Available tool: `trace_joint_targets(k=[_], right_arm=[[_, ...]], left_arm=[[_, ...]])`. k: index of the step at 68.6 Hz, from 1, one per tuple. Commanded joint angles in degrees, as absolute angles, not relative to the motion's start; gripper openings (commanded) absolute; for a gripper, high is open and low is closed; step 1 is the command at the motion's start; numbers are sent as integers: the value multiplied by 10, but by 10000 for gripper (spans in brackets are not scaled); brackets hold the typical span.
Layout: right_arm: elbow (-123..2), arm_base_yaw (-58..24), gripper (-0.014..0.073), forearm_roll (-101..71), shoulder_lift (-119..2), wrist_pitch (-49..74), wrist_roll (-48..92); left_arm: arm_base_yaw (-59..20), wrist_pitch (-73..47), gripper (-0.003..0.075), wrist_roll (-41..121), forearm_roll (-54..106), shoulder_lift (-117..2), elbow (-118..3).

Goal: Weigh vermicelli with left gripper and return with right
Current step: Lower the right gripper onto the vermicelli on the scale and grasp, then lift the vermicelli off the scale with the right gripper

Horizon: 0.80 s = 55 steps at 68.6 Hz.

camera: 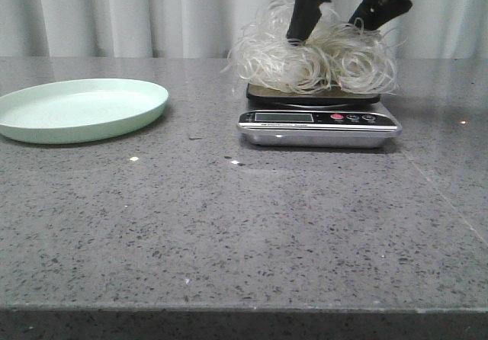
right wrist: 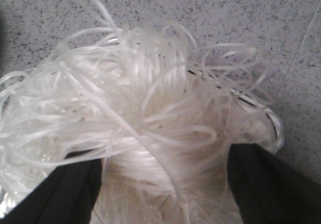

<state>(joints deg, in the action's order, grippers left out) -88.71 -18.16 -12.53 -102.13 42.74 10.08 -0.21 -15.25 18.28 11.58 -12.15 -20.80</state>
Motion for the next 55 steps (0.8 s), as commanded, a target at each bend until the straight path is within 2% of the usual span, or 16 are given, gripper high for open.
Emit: trace_joint_targets(k=[1, 6, 9, 10, 11, 14, 15, 16, 18, 19, 20, 21, 25, 55], right_arm=[[-903, -182, 609, -128, -1016, 439, 109], [-903, -182, 573, -128, -1018, 446, 109], [-903, -182, 503, -128, -1017, 448, 109], [-903, -182, 503, -128, -1017, 448, 109], [-903, -182, 456, -128, -1016, 449, 109], [-903, -182, 403, -128, -1015, 449, 109], [-903, -182, 349, -128, -1015, 449, 109], [-903, -182, 349, -128, -1015, 449, 109], [-903, -182, 295, -128, -1014, 450, 109], [-904, -182, 245, -128, -1014, 451, 109], [-904, -182, 245, -128, -1014, 451, 109], [-907, -182, 201, -128, -1014, 454, 109], [-912, -182, 139, -128, -1014, 463, 109], [-1036, -181, 150, -128, -999, 558, 109]], left_arm=[[-5, -104, 137, 181, 125, -127, -224], [-5, -104, 137, 181, 125, -127, -224], [-5, -104, 137, 181, 125, -127, -224], [-5, -104, 137, 181, 125, -127, -224], [-5, -104, 137, 181, 125, -127, -224], [-5, -104, 137, 181, 125, -127, -224], [-5, -104, 137, 181, 125, -127, -224], [-5, -104, 137, 181, 125, -127, -224], [-5, -104, 137, 181, 125, -127, -224], [-5, -104, 137, 181, 125, -127, -224], [-5, -104, 137, 181, 125, -127, -224], [-5, -104, 137, 181, 125, -127, -224], [-5, -104, 137, 181, 125, -127, -224], [-5, -104, 137, 181, 125, -127, -224]])
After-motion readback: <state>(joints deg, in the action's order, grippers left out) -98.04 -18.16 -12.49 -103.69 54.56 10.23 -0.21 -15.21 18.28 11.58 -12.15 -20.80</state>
